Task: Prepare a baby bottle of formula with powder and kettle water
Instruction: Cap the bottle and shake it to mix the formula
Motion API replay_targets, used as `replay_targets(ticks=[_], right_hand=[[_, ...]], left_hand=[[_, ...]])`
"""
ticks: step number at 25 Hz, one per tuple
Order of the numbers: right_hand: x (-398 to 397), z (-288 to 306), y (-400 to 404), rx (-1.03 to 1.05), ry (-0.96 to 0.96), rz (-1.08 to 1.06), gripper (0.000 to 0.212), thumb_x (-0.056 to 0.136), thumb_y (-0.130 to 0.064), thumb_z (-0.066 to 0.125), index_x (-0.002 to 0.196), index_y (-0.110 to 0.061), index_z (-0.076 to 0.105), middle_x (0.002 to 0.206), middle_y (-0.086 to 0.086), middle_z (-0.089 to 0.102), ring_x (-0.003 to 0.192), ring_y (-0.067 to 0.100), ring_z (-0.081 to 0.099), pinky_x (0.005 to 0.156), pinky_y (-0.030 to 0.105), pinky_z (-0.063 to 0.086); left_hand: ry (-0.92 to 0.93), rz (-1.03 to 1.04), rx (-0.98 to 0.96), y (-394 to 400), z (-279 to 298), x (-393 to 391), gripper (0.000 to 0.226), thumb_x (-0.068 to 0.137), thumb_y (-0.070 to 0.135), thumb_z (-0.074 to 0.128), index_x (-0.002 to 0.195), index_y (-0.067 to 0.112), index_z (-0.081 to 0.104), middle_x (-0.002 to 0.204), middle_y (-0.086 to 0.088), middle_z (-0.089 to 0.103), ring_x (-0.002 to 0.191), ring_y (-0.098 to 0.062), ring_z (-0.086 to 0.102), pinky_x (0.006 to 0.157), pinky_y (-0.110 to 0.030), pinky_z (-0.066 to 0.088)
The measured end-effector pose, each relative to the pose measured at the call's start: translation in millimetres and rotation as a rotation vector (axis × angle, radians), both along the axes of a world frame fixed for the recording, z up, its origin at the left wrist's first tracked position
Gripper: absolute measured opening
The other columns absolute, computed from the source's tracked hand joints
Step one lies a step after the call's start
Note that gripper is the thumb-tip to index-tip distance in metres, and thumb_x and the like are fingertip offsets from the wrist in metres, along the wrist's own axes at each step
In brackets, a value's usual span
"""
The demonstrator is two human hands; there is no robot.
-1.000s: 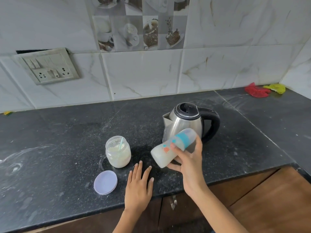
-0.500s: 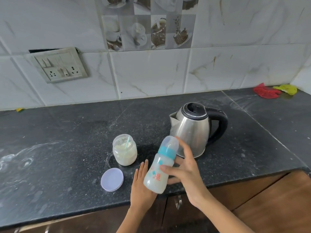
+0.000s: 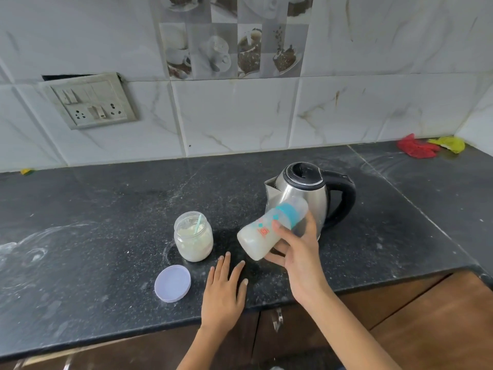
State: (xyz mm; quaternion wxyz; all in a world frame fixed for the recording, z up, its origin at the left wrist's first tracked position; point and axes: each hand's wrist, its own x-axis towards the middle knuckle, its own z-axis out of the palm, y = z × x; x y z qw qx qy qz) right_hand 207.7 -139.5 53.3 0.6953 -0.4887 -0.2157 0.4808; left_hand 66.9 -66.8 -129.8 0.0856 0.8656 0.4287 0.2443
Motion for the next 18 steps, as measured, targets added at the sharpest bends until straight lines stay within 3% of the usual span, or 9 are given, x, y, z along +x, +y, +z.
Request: replay_targets(ticks=[4, 5, 6, 8, 9, 12, 13, 16, 18], right_hand=[[-17, 2, -17, -0.063, -0.126, 0.274, 0.078, 0.073, -0.008, 0.076, 0.135, -0.039, 0.041, 0.107, 0.005, 0.075, 0.096, 0.029, 0.073, 0.075, 0.054, 0.060], [-13, 1, -15, -0.060, -0.094, 0.259, 0.076, 0.073, -0.010, 0.075, 0.136, -0.037, 0.042, 0.108, 0.007, 0.075, 0.096, 0.031, 0.073, 0.075, 0.053, 0.060], [-3, -2, -8, -0.028, -0.021, 0.178, 0.075, 0.073, -0.013, 0.074, 0.138, -0.034, 0.041, 0.111, 0.008, 0.074, 0.097, 0.032, 0.073, 0.074, 0.053, 0.060], [10, 3, 0, 0.032, 0.076, 0.036, 0.079, 0.072, -0.017, 0.073, 0.141, -0.034, 0.040, 0.117, 0.007, 0.071, 0.099, 0.031, 0.072, 0.073, 0.050, 0.061], [9, 6, -2, 0.020, 0.046, 0.052, 0.080, 0.072, -0.016, 0.074, 0.141, -0.036, 0.039, 0.115, 0.005, 0.072, 0.099, 0.030, 0.073, 0.073, 0.051, 0.061], [-11, 2, -17, -0.075, -0.143, 0.304, 0.079, 0.072, -0.009, 0.077, 0.134, -0.041, 0.042, 0.107, 0.004, 0.075, 0.097, 0.029, 0.073, 0.073, 0.050, 0.061], [-13, 1, -17, -0.078, -0.155, 0.305, 0.080, 0.071, -0.008, 0.078, 0.135, -0.040, 0.042, 0.107, 0.005, 0.075, 0.097, 0.029, 0.073, 0.071, 0.048, 0.061], [3, -4, -1, -0.012, 0.020, 0.006, 0.081, 0.075, -0.011, 0.074, 0.142, -0.036, 0.037, 0.111, 0.002, 0.074, 0.094, 0.027, 0.074, 0.068, 0.046, 0.062], [-2, -4, -3, -0.040, -0.029, 0.058, 0.077, 0.080, -0.008, 0.073, 0.141, -0.038, 0.037, 0.108, 0.001, 0.075, 0.094, 0.026, 0.074, 0.068, 0.047, 0.061]], left_hand=[[-0.216, 0.104, -0.148, -12, 5, 1, 0.038, 0.084, 0.021, 0.064, 0.120, 0.023, 0.054, 0.125, -0.002, 0.059, 0.126, -0.030, 0.048, 0.103, -0.034, 0.042], [-0.219, 0.111, -0.129, -12, 5, 2, 0.036, 0.086, 0.023, 0.062, 0.121, 0.019, 0.056, 0.127, -0.005, 0.059, 0.126, -0.032, 0.048, 0.104, -0.037, 0.042], [-0.107, 0.097, -0.060, -8, 4, 2, 0.038, 0.090, 0.030, 0.052, 0.126, 0.017, 0.054, 0.136, -0.009, 0.053, 0.130, -0.032, 0.044, 0.107, -0.042, 0.039], [0.016, 0.026, 0.023, -2, 1, 3, 0.043, 0.095, 0.041, 0.034, 0.134, 0.026, 0.044, 0.150, -0.006, 0.036, 0.139, -0.028, 0.033, 0.113, -0.041, 0.028], [-0.002, 0.011, -0.001, -3, -2, 3, 0.043, 0.094, 0.043, 0.034, 0.135, 0.032, 0.039, 0.149, -0.002, 0.034, 0.139, -0.026, 0.033, 0.113, -0.039, 0.025], [-0.198, 0.108, -0.104, -10, -3, 1, 0.058, 0.065, 0.061, 0.062, 0.116, 0.070, 0.035, 0.131, 0.000, 0.051, 0.124, -0.022, 0.048, 0.106, -0.037, 0.035], [-0.190, 0.089, -0.073, -10, -5, 2, 0.057, 0.063, 0.067, 0.062, 0.114, 0.069, 0.038, 0.130, -0.002, 0.052, 0.122, -0.022, 0.049, 0.105, -0.038, 0.037], [-0.021, -0.010, 0.047, 0, -5, 1, 0.042, 0.094, 0.049, 0.032, 0.131, 0.031, 0.044, 0.146, -0.009, 0.042, 0.135, -0.029, 0.038, 0.110, -0.043, 0.031], [-0.075, 0.029, -0.044, -5, -3, 3, 0.040, 0.090, 0.039, 0.043, 0.128, 0.028, 0.045, 0.143, -0.008, 0.045, 0.133, -0.030, 0.040, 0.108, -0.043, 0.035]])
